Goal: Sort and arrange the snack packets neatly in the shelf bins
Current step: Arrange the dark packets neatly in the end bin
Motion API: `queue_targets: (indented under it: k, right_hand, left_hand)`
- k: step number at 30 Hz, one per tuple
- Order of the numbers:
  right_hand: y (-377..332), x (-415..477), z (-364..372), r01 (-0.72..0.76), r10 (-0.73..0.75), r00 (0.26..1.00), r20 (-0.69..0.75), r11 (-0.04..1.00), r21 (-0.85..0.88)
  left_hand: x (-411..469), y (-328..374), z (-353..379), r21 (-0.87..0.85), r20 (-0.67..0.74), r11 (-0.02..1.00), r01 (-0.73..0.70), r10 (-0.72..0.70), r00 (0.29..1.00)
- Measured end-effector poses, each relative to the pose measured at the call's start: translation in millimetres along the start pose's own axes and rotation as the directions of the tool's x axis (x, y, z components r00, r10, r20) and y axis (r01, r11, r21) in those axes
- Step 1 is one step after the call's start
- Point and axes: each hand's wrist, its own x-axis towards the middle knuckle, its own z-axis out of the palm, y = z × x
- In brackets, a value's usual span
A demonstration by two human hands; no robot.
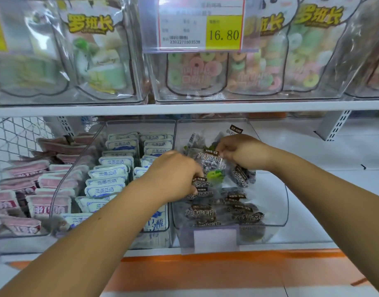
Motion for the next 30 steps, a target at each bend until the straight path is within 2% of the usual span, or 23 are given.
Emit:
queue_targets:
  k: [3,6,9,12,16,20,24,27,30]
  right_hand:
    - [-2,0,3,0.013,-0.013,1.0,-0.011,1.0,-0.028]
    - [-4,0,5,0.012,-0.011,0.999,-0.043,1.0,0.022]
    - [-6,3,11,-0.011,0.011,1.0,0.001,1.0,0.027]
    - [-7,4,15,-0.042,0.039,0.998,0.052,0.998,0.056]
    - [-9,1,14,-0.084,0.08,0.996,0.034,0.988,0.129]
    - [-11,2,16,-0.12,0.108,0.992,0.068,0.971,0.209]
    - [-7,-1,10,-0.126,0.111,0.991,0.073,0.959,0.256]
    - [-4,-3,6,-0.14,0.131,0.99,0.053,0.954,0.267]
    - [-3,-5,1,-0.118,0.137,0.99,-0.036,0.937,0.328]
  left_hand:
    - [6,2,4,0.025,-0.007,0.999,0.023,-0.023,1.0]
    - [10,2,8,-0.013,-0.034,0.998,0.064,-0.064,0.997]
    - [5,-1,14,-0.109,-0.162,0.993,0.052,-0.069,0.984]
    - [-2,-2,14,-0.121,-0.266,0.993,-0.001,-0.031,0.963]
    - [-1,2,14,-0.089,-0.254,0.996,-0.03,0.006,0.967]
    - [-1,1,14,-0.096,-0.245,0.995,0.008,-0.032,0.969]
    - [1,-3,17,0.026,-0.201,0.999,0.04,-0.034,0.979]
    - [5,-3,16,0.174,-0.094,0.984,0.043,-0.027,0.995]
    - [8,-4,16,0.289,-0.038,0.957,0.03,-0.02,0.999]
